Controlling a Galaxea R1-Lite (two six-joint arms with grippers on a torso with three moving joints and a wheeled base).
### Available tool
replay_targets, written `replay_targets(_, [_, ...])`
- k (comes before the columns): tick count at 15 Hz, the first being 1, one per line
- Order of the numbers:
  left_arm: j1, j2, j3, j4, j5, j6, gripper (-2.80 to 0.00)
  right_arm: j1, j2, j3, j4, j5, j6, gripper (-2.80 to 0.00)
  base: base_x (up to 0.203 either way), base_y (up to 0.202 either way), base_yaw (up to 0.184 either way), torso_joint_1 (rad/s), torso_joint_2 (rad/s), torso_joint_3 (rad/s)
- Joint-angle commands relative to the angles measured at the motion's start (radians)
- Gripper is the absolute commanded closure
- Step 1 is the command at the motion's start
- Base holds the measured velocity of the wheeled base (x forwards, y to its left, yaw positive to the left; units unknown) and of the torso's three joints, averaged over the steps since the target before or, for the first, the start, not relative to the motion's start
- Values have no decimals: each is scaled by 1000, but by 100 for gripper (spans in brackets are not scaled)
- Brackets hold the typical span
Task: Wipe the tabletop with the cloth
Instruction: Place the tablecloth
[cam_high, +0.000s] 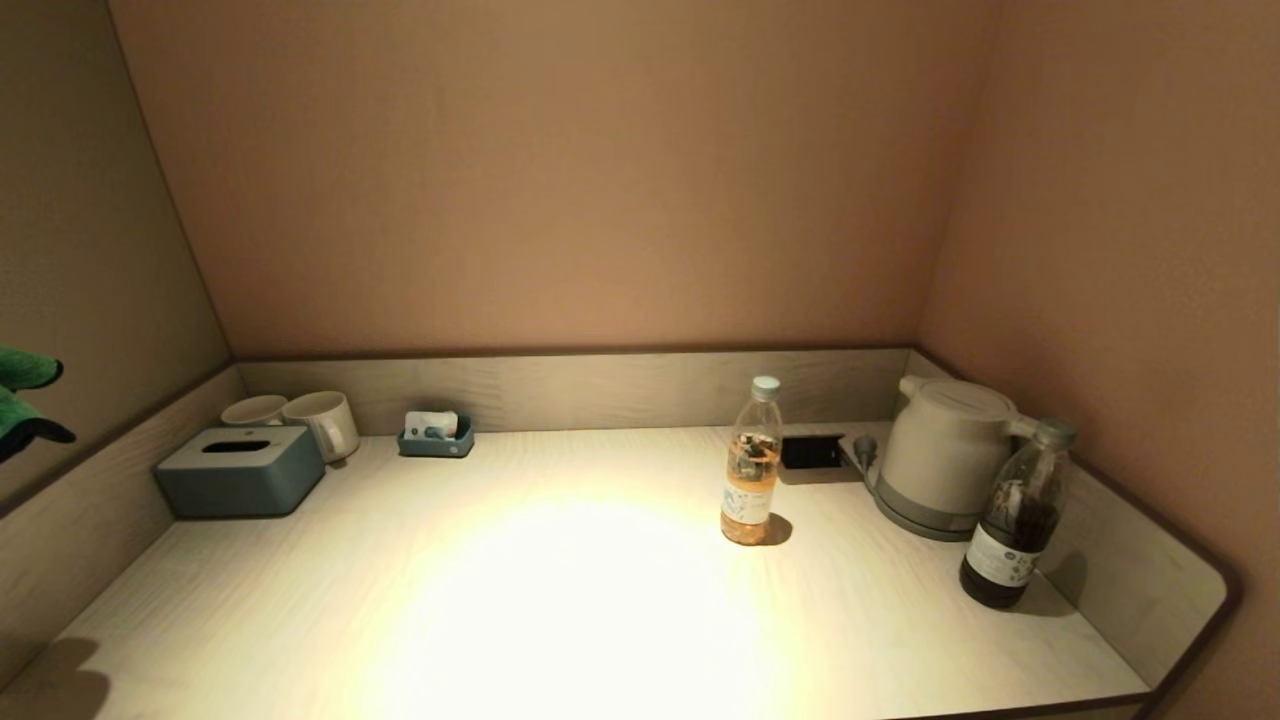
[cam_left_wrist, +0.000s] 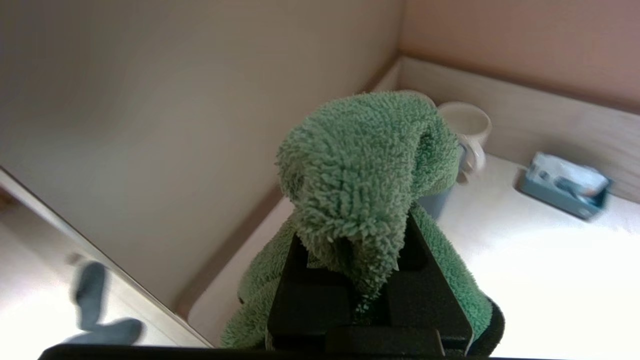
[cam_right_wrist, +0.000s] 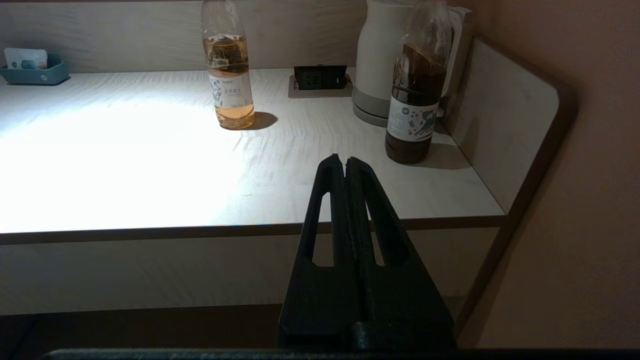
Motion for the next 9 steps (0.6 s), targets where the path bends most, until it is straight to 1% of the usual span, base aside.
replay_targets(1, [149,16,2,19,-251,-26,0,0,1,0,-1,0,0,0,0,0,0,0,0,0])
replay_targets(3, [235,85,-6,24,-372,-42,0,0,1,0,-1,0,0,0,0,0,0,0,0,0])
replay_targets(4, [270,129,-16,25,-423,-46,0,0,1,0,-1,0,0,0,0,0,0,0,0,0])
replay_targets(5, [297,170,-30,26,-456,-48,0,0,1,0,-1,0,0,0,0,0,0,0,0,0])
replay_targets(6, [312,209,-43,25,-470,-52,0,0,1,0,-1,0,0,0,0,0,0,0,0,0])
replay_targets(9, [327,360,-66,15,-483,-77,0,0,1,0,-1,0,0,0,0,0,0,0,0,0])
